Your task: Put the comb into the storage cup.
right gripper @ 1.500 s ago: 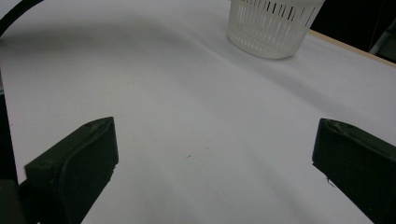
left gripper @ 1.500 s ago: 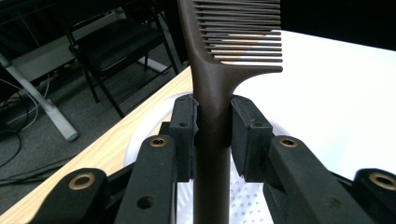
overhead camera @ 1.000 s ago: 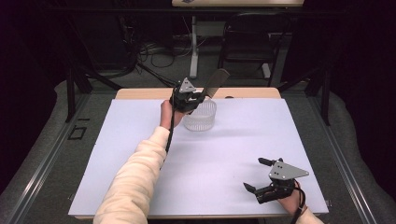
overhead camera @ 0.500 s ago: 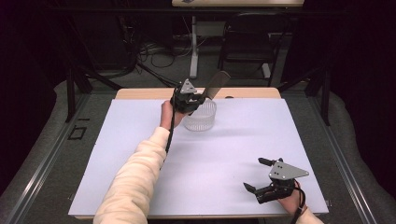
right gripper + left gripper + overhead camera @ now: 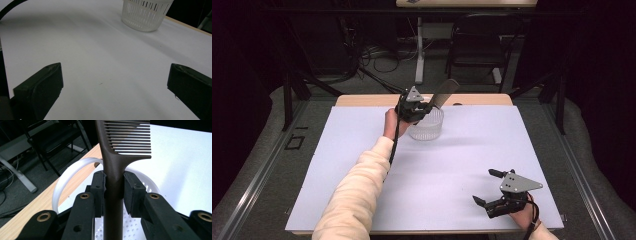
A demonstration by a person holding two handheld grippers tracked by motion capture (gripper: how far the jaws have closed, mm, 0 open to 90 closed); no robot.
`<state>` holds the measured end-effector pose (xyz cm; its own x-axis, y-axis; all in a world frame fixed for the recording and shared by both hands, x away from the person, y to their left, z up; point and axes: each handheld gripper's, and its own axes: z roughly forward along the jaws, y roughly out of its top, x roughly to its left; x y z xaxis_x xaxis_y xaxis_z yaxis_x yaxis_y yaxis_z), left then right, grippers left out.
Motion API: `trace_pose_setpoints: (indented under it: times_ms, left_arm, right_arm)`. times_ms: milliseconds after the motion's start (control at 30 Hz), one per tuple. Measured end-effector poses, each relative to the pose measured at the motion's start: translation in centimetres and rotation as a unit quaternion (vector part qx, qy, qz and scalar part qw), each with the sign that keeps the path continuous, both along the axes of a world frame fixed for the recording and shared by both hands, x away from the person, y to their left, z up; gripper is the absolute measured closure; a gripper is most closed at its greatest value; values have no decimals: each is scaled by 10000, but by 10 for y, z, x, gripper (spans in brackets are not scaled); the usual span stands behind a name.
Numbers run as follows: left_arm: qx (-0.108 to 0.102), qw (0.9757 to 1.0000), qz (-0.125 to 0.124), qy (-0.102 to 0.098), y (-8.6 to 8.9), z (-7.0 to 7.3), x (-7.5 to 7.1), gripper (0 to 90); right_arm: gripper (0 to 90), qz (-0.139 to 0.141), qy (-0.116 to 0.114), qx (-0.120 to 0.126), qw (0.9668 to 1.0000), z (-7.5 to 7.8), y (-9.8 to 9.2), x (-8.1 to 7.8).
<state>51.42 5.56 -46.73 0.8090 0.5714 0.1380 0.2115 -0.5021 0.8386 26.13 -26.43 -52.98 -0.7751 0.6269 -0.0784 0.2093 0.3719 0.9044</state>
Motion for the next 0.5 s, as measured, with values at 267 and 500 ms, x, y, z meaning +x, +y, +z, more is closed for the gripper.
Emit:
trace_pose_setpoints:
  times_ms: [267,500]
  left_arm:
    - [125,9999,-102,21,0,0,1,721]
    - [201,9997,-123,38,-1,-2,2,721]
  right_arm:
    - [0,5,-14,4,10000,0,0,0]
    - [0,1,-12,4,10000,0,0,0]
